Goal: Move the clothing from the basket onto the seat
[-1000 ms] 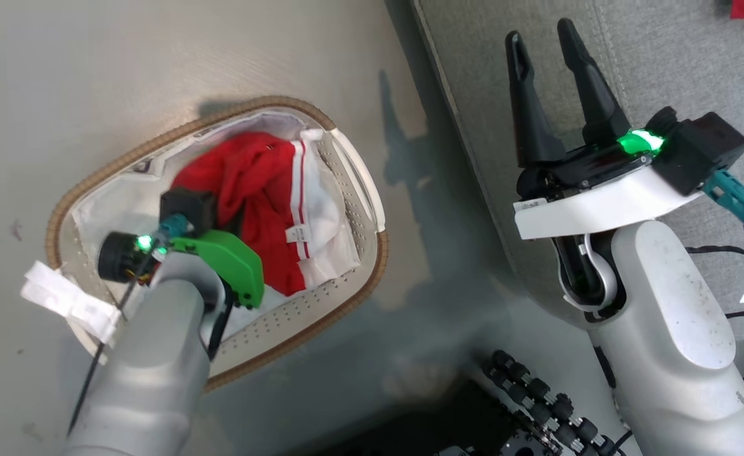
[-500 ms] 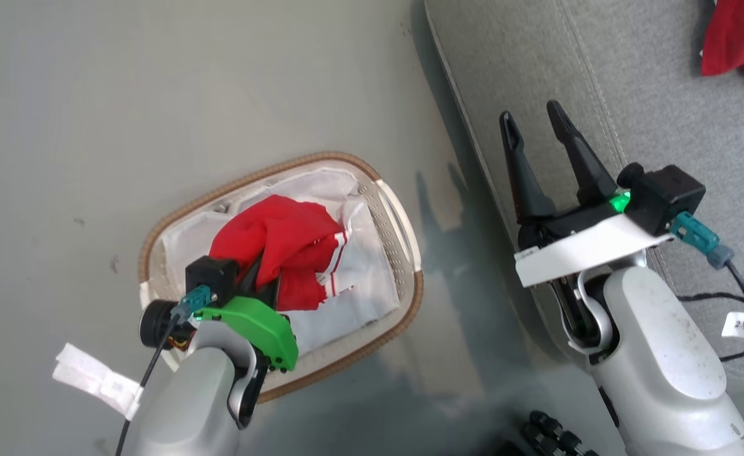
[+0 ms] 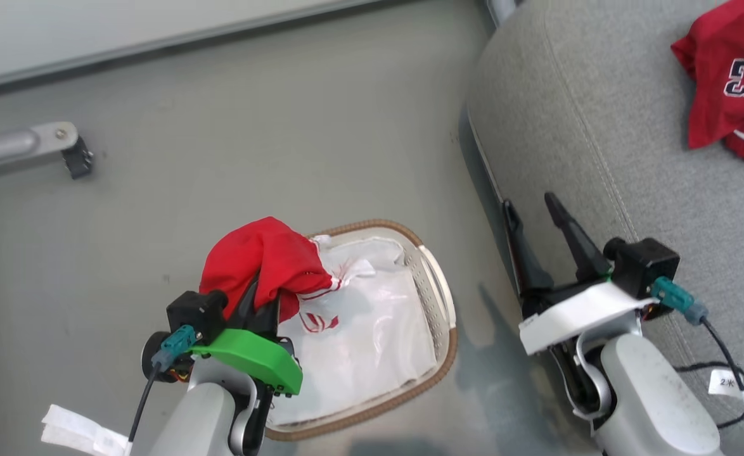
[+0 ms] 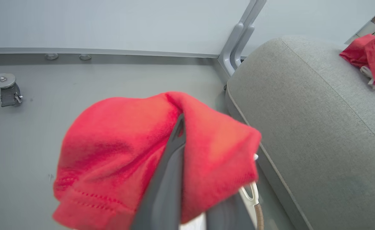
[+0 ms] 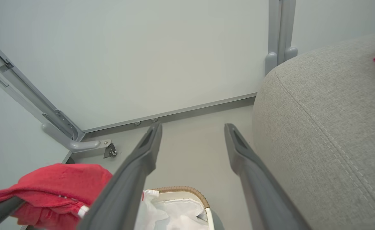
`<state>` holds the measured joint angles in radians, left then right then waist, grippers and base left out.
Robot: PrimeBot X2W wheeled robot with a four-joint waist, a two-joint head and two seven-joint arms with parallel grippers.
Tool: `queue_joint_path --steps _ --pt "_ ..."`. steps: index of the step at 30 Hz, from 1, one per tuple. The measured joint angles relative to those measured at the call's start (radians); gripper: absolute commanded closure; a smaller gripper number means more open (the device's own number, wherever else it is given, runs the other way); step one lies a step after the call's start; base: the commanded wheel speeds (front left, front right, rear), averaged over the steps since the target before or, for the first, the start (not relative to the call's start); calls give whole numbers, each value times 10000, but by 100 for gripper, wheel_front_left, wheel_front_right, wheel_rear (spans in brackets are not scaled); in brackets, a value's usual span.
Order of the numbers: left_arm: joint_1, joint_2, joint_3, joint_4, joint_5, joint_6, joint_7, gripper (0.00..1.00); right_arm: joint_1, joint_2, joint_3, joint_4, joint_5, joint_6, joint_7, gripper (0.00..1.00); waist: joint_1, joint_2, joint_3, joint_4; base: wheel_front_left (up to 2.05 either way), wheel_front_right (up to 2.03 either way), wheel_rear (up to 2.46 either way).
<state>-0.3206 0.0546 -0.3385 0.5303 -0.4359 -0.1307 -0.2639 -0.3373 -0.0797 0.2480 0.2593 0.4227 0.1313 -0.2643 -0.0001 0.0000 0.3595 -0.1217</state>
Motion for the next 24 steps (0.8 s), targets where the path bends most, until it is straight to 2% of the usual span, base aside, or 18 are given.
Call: queue_joint_path --steps 7,17,24 --pt "481 -27 314 -1112 -19 0 0 100 741 54 119 123 0 0 2 0 0 0 -1109 318 0 0 0" --pt "747 -35 180 -2688 10 -2 0 100 1652 56 353 437 15 0 2 0 0 0 -2389 609 0 0 0" --pt "754 -40 46 -3476 52 -2 0 100 1852 -44 1066 627 -174 0 2 0 0 0 -2970 745 0 0 0"
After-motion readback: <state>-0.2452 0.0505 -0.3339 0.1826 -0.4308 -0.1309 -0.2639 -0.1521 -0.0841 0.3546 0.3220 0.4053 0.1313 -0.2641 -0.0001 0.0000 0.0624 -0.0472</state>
